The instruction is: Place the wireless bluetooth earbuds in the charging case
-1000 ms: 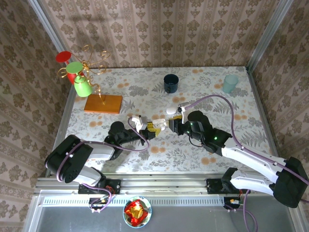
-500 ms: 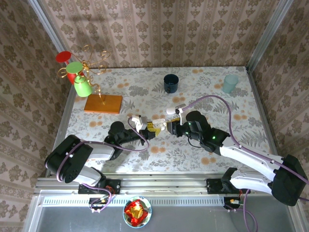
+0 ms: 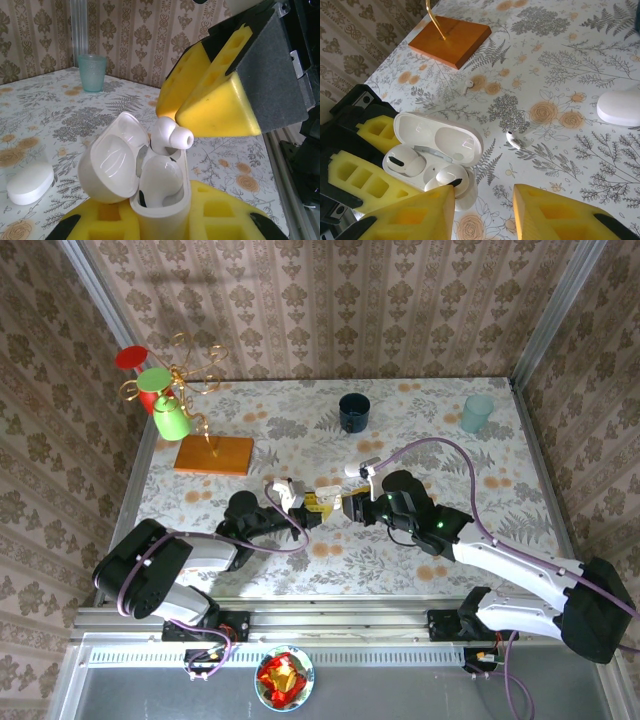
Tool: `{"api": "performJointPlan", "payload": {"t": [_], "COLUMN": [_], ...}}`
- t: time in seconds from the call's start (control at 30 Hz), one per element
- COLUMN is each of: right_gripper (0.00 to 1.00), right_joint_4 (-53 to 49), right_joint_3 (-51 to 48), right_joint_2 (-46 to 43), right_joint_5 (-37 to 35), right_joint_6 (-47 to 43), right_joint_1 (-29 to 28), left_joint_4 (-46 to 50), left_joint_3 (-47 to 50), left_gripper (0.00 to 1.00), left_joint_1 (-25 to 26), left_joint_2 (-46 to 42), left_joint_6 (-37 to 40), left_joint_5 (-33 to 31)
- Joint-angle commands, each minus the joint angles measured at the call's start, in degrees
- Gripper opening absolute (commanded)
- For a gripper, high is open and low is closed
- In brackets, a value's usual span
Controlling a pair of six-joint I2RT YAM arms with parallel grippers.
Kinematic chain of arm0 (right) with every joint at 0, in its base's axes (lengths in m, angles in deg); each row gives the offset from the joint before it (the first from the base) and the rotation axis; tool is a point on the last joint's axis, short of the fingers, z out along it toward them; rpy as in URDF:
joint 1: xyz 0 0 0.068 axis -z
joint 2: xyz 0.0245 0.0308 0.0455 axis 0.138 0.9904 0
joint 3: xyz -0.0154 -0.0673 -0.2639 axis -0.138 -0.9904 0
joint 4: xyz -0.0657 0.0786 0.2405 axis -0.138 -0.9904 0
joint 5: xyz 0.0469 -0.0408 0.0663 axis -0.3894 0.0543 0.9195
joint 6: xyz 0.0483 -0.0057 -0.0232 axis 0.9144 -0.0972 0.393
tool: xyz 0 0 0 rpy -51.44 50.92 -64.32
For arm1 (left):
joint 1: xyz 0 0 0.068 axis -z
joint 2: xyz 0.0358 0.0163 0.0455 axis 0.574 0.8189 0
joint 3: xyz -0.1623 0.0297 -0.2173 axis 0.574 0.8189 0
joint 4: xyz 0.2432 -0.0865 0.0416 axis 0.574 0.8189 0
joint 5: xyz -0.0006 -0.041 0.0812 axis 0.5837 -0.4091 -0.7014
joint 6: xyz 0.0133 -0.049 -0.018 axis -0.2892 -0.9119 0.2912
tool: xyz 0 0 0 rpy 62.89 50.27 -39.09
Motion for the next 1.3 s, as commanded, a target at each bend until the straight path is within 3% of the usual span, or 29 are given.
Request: {"api": "performJointPlan", "payload": {"t": [0.0,1.27], "right_gripper": [0.38,0.55], "right_joint_4": [0.36,2.43], "right_joint_3": [1.26,2.27], "right_joint_2": [0.85,3.04], "right_joint_5": [1.07,3.17], "right_joint_6": [-0.10,-0.02], "right_joint_1": [-0.53,-1.50], "left_joint_4": [-2.94,-3.17], "left_joint_3": [-0.98,0.67], "left_gripper": [0.00,0.00], "left_joint_1": [-0.25,-1.30], "left_joint_2": [-1.05,-1.30], "left_joint_6": [0.20,3.54], "left_joint_5": [0.86,1.54]}}
